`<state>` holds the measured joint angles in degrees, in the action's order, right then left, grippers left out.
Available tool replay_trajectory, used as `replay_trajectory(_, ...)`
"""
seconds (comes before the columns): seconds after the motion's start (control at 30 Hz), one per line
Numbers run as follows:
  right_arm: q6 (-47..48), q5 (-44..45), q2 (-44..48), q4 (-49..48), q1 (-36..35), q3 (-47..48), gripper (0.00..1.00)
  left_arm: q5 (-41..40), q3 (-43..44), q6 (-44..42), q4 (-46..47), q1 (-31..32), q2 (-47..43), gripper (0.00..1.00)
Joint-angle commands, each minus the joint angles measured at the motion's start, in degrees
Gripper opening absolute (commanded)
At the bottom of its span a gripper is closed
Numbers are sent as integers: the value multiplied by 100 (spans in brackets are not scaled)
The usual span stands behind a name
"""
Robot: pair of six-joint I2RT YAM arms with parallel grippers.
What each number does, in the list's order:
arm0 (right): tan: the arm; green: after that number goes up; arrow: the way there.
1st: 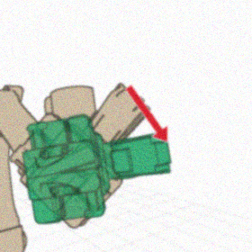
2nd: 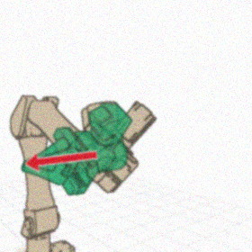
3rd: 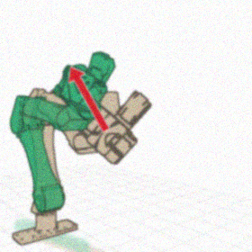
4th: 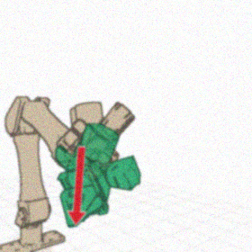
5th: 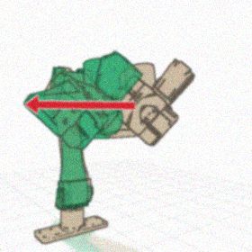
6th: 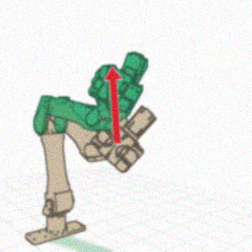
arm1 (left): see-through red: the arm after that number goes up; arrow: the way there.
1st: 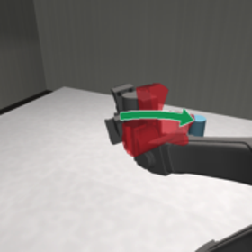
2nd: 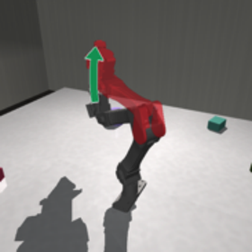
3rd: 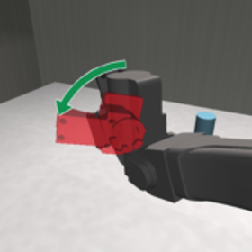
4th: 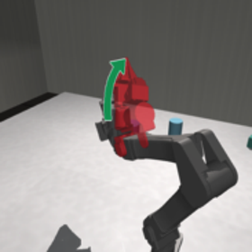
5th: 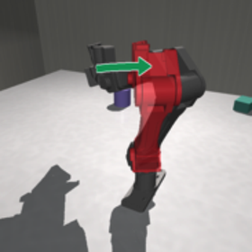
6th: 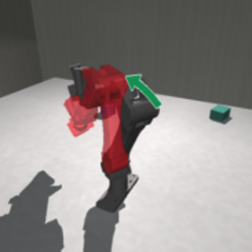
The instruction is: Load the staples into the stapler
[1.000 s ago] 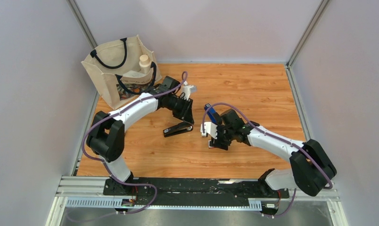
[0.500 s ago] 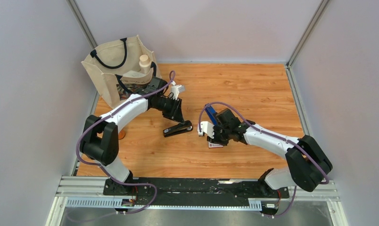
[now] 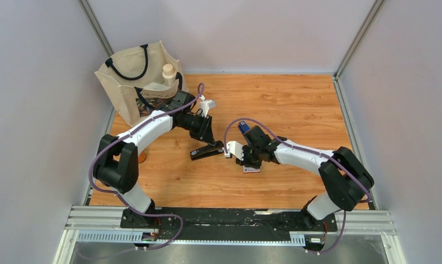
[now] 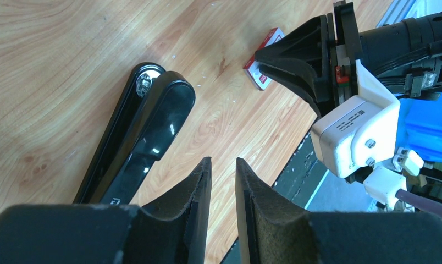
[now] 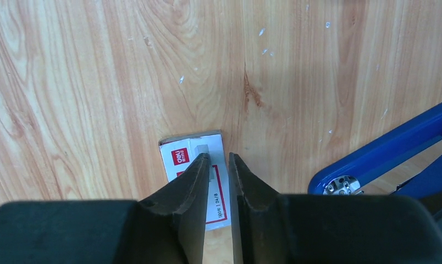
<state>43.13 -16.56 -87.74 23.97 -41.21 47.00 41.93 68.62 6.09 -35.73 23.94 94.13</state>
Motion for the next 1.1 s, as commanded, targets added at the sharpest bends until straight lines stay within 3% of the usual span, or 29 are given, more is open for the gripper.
replay_trajectory(0.0,-33,205,99,161,-63,-7,25,122,-59,-46,162,-21,-193,31)
replay_trajectory(0.13,-16,153,547,152,-19,-60,31,140,-86,-29,171,-13,-193,31)
replay_trajectory(0.27,151,-66,917,336,113,-86,55,149,-94,-11,189,-13,-149,31)
replay_trajectory(0.4,344,-199,821,591,131,-68,72,175,-94,24,224,-13,-105,31)
replay_trajectory(0.63,397,-23,276,504,122,-33,82,210,-112,42,233,-13,-96,31)
replay_trajectory(0.83,345,240,-14,275,113,-7,82,236,-138,59,268,-13,-88,31)
replay_trajectory(1.07,406,-5,-261,503,-10,125,62,272,-156,94,294,-13,-26,31)
